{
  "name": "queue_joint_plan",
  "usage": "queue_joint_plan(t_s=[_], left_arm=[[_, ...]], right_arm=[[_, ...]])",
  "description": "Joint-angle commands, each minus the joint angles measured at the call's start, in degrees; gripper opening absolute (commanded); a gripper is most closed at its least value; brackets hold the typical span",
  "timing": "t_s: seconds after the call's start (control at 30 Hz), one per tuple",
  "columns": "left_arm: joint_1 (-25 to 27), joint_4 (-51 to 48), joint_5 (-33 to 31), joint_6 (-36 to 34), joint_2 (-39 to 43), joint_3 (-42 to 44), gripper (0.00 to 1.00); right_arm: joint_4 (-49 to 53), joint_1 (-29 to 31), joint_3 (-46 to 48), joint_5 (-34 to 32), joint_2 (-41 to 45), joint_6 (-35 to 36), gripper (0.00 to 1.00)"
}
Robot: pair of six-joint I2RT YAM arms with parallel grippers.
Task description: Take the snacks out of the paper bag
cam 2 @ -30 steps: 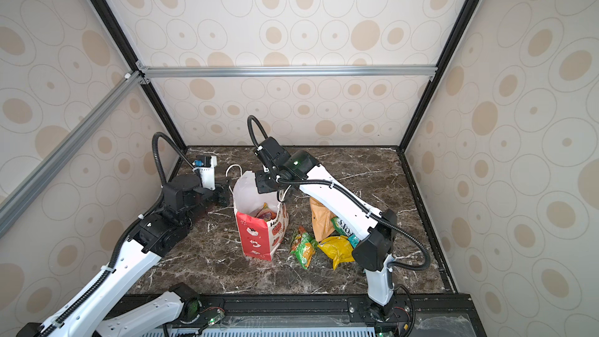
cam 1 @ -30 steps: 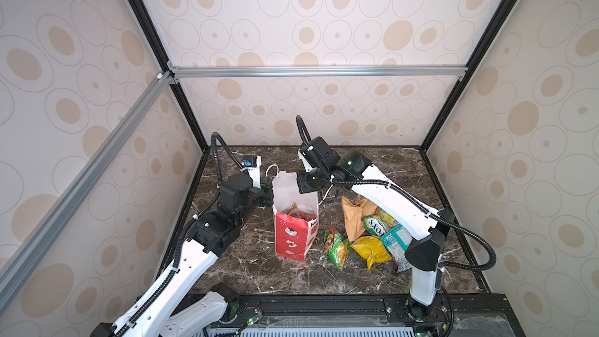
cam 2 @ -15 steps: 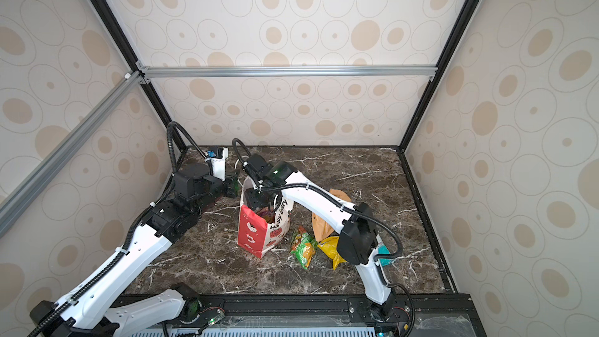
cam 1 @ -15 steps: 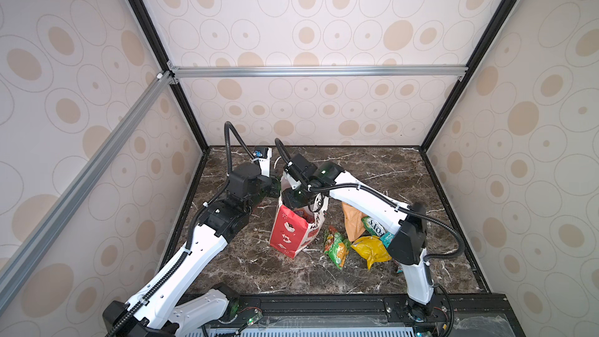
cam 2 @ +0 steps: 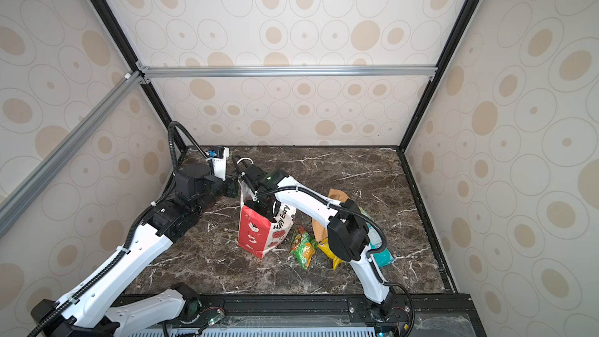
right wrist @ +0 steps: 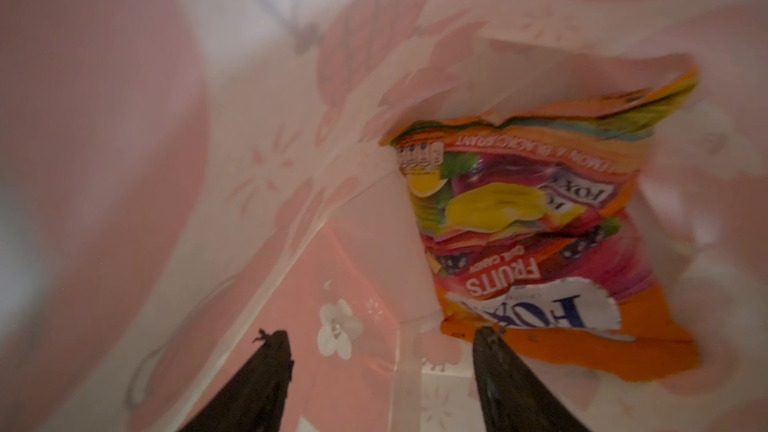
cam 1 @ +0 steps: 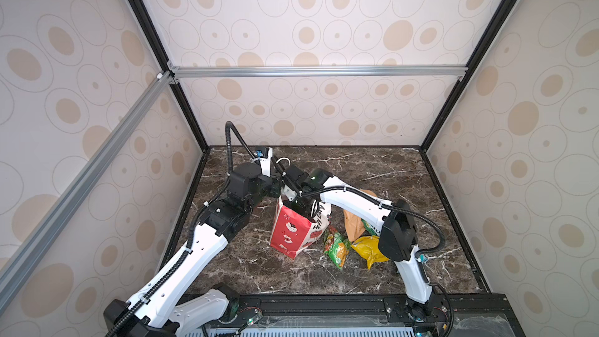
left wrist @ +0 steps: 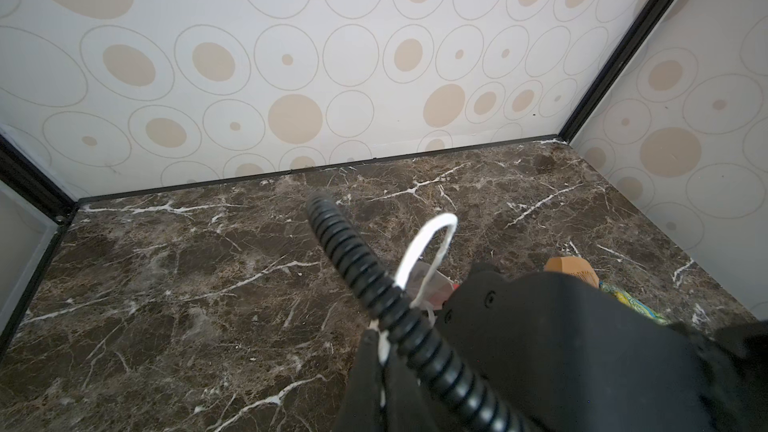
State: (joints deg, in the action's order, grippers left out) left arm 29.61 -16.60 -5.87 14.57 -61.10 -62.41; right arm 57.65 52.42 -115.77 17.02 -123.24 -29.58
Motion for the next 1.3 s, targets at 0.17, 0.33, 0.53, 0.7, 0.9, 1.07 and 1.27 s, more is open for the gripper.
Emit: queue_joint_plan(t_s=[0.17,0.33,0.53,0.7,0.9,1.07,1.27], left_arm=[[-0.6,1.7,0.9,0.3,0.7,-1.4,0.00],[-0.6,1.4,1.3,0.3,1.0,-1.6,0.00],[-0.6,2.1,1.0,-0.1,0.2,-1.5,0.00],[-0.7,1.6,-0.6,1.1,-0.9,-1.3,0.00],[-0.9,0.8,-1.0,0.2,-0.8,-2.2,0.00],[-0.9,-5.7,-4.3,-7.0,-0.6,-4.1,0.30],[-1.3,-13.0,-12.0,-8.0,-1.0,-4.1,0.66]], right_arm=[[1.6,-2.4,-12.2,-3.3,0.9,-5.1,0.70],[0.1,-3.7,-15.5,-3.6,-2.0,-6.6,0.70],[2.8,-3.2,-11.6,-1.1,-4.9,-5.1,0.69],[-2.0,-1.4,-2.9,1.3,-3.1,-6.0,0.69],[-5.6,-1.4,-2.0,-0.2,-3.0,-7.5,0.69],[-7.5,-1.7,-3.9,-4.3,-3.6,-8.9,0.69],[-10.2,-2.4,-4.5,-9.5,-3.7,-11.4,0.69]])
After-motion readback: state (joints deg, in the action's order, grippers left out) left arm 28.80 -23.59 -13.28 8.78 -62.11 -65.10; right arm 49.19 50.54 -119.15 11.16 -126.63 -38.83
